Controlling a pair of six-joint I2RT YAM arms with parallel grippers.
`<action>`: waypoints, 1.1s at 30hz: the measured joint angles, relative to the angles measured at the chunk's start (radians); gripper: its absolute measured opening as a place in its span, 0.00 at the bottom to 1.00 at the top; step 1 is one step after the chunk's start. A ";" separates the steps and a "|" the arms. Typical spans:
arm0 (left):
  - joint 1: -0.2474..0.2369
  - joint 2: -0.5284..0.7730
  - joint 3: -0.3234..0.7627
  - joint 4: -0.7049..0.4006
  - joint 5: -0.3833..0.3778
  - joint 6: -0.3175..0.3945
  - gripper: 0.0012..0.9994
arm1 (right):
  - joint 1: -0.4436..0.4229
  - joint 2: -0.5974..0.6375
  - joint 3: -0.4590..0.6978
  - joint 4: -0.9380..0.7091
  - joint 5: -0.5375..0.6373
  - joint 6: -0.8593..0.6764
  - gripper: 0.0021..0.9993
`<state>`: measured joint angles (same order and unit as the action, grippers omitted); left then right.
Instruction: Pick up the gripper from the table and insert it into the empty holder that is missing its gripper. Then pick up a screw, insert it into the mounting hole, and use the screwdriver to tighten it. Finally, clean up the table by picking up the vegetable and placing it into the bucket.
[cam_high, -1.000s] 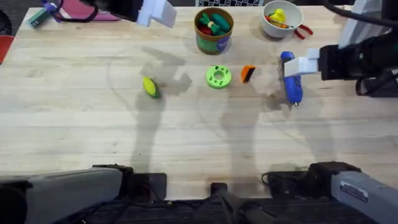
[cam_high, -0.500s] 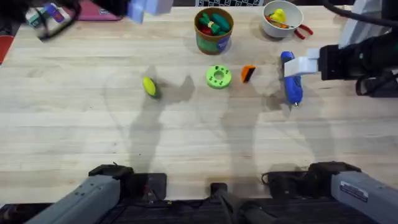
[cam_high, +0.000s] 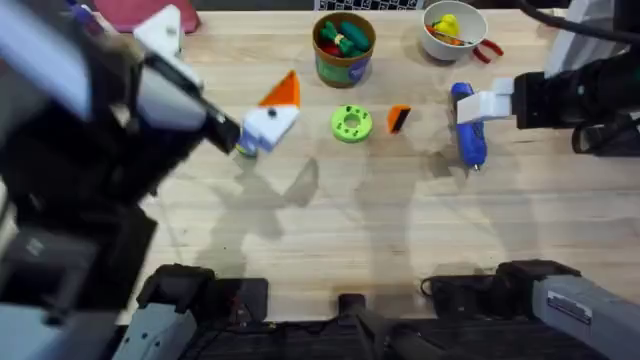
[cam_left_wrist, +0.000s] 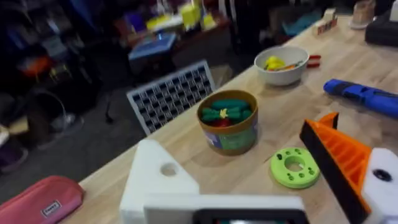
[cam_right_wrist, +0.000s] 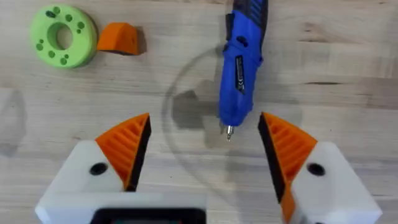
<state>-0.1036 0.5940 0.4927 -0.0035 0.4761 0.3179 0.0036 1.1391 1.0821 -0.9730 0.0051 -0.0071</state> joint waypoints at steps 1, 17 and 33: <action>0.000 -0.037 -0.043 0.041 0.007 -0.003 0.99 | 0.000 0.000 0.000 0.000 0.000 0.000 0.99; 0.000 -0.409 -0.484 0.462 0.059 -0.249 0.99 | 0.000 0.000 0.000 0.000 0.000 0.000 0.99; 0.000 -0.589 -0.486 0.097 0.078 -0.312 0.99 | 0.000 0.000 0.000 0.000 0.000 0.000 0.99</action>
<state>-0.1036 0.0051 0.0063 0.0936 0.5541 0.0055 0.0036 1.1393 1.0821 -0.9730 0.0051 -0.0071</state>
